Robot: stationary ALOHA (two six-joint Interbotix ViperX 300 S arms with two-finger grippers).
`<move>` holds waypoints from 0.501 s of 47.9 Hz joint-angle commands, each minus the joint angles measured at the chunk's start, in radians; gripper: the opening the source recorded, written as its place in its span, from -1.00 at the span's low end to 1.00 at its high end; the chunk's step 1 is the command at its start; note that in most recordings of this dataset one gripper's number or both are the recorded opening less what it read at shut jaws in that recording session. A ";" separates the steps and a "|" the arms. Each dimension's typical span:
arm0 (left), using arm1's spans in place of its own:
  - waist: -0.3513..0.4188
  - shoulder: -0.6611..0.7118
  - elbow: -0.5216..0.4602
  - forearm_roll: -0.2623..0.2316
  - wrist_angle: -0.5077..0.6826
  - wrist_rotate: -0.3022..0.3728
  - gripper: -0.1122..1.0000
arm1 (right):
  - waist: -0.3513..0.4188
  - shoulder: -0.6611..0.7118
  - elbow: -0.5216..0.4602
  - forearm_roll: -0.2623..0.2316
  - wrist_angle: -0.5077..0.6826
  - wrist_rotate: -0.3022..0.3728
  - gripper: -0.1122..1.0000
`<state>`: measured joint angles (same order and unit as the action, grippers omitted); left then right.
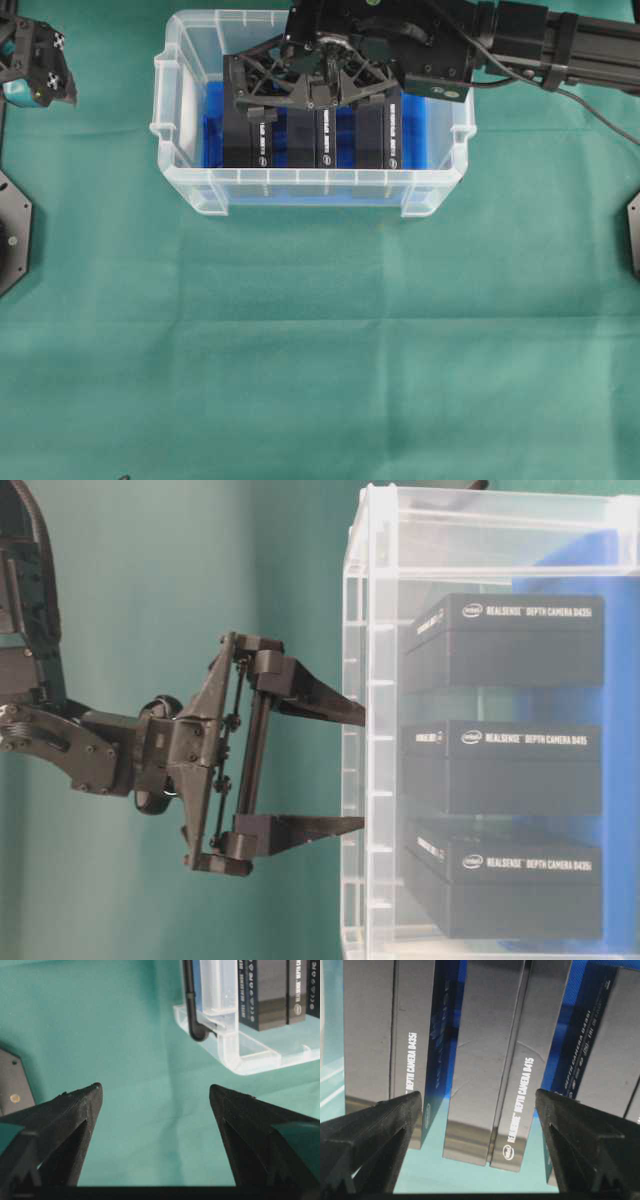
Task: Take out the box from the case.
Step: 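Lower the open right gripper around the middle black box pair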
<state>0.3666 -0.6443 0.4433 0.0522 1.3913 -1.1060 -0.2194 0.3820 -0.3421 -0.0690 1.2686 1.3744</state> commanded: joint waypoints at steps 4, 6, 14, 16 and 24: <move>0.002 -0.005 -0.011 0.002 -0.005 0.002 0.79 | -0.002 -0.018 0.008 -0.002 -0.029 -0.003 0.89; 0.002 -0.005 -0.011 0.002 -0.005 0.002 0.80 | -0.003 -0.018 0.012 -0.002 -0.035 -0.003 0.89; 0.002 -0.003 -0.012 0.002 -0.005 0.002 0.79 | -0.006 -0.018 0.034 -0.003 -0.057 -0.003 0.89; 0.002 -0.003 -0.011 0.002 -0.005 0.002 0.79 | -0.006 -0.018 0.040 -0.003 -0.066 -0.003 0.89; 0.002 0.000 -0.014 0.002 -0.005 0.002 0.80 | -0.009 -0.018 0.060 -0.006 -0.080 -0.003 0.89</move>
<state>0.3682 -0.6427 0.4433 0.0522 1.3913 -1.1060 -0.2286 0.3820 -0.2792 -0.0721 1.1980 1.3729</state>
